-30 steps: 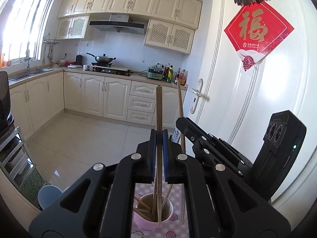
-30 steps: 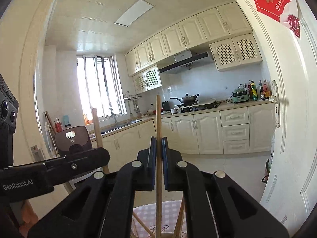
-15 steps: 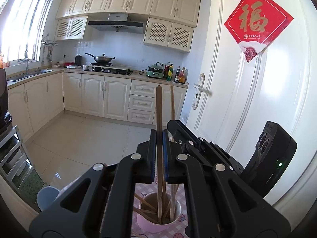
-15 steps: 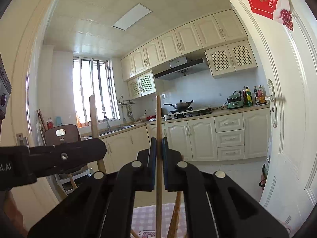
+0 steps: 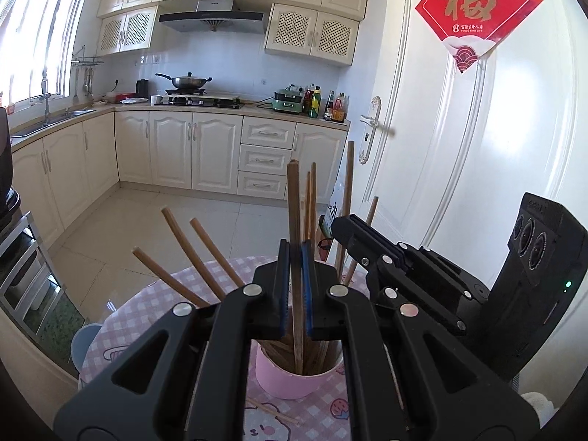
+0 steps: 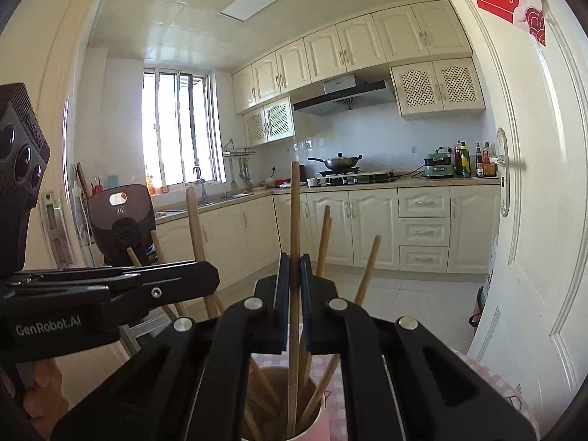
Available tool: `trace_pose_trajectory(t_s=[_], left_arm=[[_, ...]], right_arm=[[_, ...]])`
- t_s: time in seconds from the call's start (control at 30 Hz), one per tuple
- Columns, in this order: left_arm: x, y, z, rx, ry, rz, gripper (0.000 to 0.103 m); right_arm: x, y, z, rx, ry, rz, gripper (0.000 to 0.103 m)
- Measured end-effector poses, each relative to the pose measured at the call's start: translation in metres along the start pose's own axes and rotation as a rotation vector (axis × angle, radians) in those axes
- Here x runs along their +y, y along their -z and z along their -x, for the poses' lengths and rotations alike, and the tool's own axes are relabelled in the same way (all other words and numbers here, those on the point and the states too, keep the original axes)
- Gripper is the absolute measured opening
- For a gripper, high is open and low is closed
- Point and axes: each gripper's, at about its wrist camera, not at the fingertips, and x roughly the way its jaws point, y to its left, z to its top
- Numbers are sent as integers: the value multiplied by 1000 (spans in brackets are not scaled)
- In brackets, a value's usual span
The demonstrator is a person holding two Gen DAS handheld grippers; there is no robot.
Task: Organize utensils
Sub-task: 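Lower both chopsticks into the pink cup and open both tools, then withdraw both open tools from the cup toward the last two chopsticks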
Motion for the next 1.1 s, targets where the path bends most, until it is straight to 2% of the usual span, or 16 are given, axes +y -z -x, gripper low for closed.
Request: trace_pose_trajectory(t_s=[0.13,0.57,0.6,0.67,0.7,0.73,0.9,1.0,1.1], left_arm=[[-3,5,4,-11,-22,-28,8],[-4,3,14,37,-29,1,8],[-4,3,15,42,-33,6,12],[-4,4,18,41,-28,20,28],[-3,4,21,34,-31,25,45],[-4,5,25,24,-29,21,50],[-6,7,35,18,-34,7,51],[-7,11,42,7,-52,1,60],[-7,18,50,2,-71,-12,65]], right_arm=[[2,4,7,20,0,20,5],[15,10,22,54,10,87,6],[15,10,23,56,11,86,6],[17,10,23,70,10,86,6],[17,10,24,76,9,84,6],[18,10,24,80,9,84,8],[23,9,31,93,13,80,28],[26,10,37,100,20,71,33],[28,10,43,112,37,54,41]])
